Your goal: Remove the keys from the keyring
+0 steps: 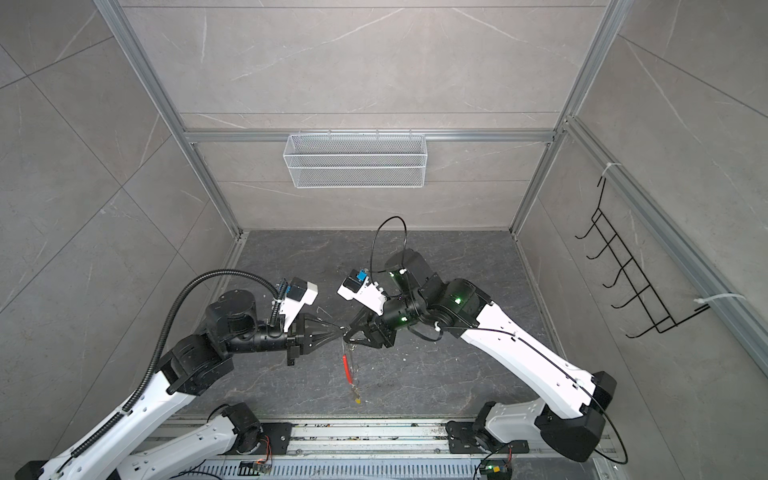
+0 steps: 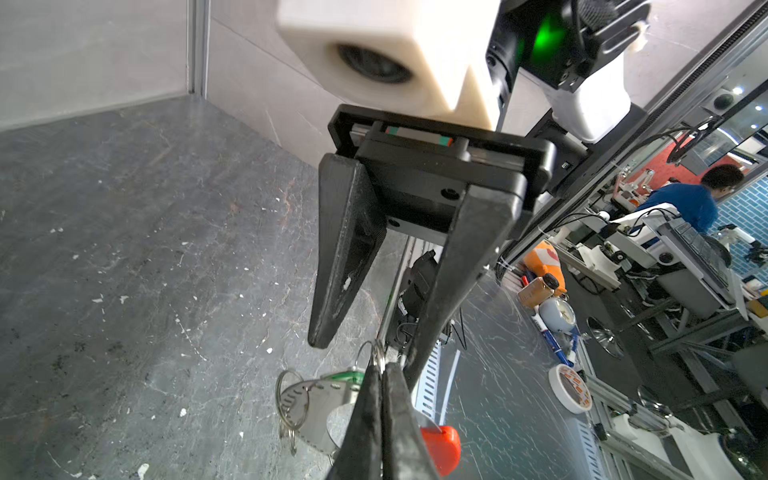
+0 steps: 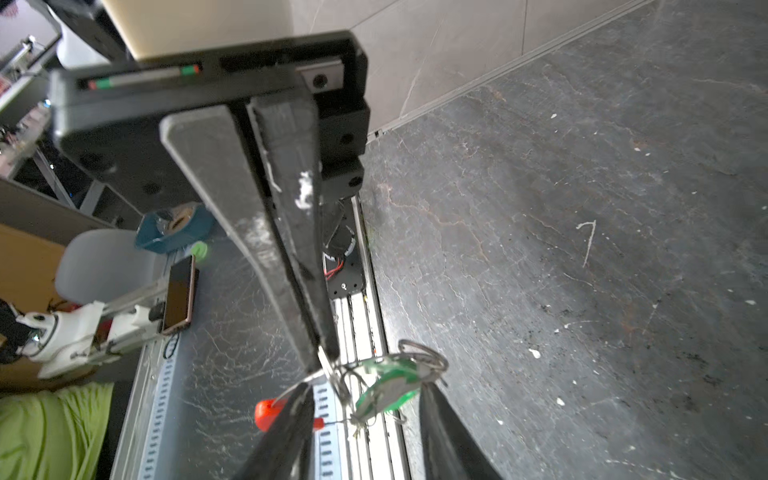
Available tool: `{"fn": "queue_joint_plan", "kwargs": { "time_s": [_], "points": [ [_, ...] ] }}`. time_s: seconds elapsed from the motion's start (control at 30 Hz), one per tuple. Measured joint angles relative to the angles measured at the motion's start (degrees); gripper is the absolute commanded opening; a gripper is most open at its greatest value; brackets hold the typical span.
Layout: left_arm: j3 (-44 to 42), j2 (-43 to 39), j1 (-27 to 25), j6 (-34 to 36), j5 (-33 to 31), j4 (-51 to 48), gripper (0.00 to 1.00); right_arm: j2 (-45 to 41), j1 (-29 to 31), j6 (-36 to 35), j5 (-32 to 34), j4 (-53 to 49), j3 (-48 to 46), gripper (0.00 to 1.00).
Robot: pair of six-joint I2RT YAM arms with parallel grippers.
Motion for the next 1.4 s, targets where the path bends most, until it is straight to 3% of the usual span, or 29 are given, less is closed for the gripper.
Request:
{"fn": "queue_joint_plan", "kwargs": {
  "time_s": [0.23,0.53,0.9,1.23,1.4],
  "points": [
    [-5.8,-4.0,0.0,-0.4,-1.6,9.7,0.00,-9.9,0.0,3.2,2.0,14.4,-10.5,0.54],
    [-7.8,-5.9,0.0,-1.6,-2.6,17.7,0.00,-9.7,0.1,6.0,-0.5,24.6,-13.6,0.53],
    [-8.6,-7.8,0.0,-2.1,-3.1,20.0,0.00,-8.8,1.5,6.4,-1.1,27.2,-13.6,0.36],
    [-8.8,-7.8,0.0,-3.1,-3.3,21.8,0.00,-7.2,4.3,5.8,0.5,27.1,-13.6,0.45],
    [-9.0,-7.9,0.0,-3.6,-3.9,22.4,0.00,-6.9,5.4,4.8,2.4,26.7,-13.6,0.30]
  ]
}}
